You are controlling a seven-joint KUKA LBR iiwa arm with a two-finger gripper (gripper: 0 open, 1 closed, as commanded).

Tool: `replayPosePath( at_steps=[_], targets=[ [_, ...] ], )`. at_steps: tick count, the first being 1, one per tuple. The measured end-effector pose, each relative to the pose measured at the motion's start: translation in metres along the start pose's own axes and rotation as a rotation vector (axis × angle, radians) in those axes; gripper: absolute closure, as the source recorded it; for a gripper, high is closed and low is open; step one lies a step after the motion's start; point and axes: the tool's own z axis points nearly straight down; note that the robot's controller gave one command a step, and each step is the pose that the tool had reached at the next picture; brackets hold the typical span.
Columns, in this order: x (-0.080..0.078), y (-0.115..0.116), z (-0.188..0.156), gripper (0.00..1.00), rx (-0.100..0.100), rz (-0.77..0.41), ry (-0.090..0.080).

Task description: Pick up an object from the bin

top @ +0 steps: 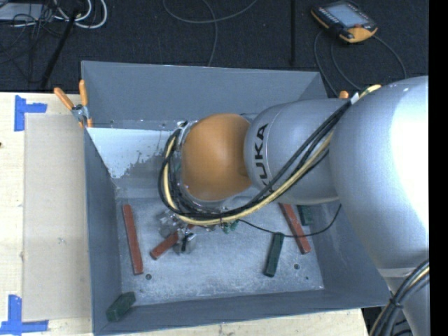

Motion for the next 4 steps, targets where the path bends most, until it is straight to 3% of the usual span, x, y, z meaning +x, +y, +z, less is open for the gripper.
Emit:
replayPosePath(
  at_steps=[2,4],
  targets=[
    [0.003,0.001,-0.027,1.00,-0.002,-0.001,0.010],
    [0.001,0.001,-0.061,1.00,0.001,0.000,0.002]
  ],
)
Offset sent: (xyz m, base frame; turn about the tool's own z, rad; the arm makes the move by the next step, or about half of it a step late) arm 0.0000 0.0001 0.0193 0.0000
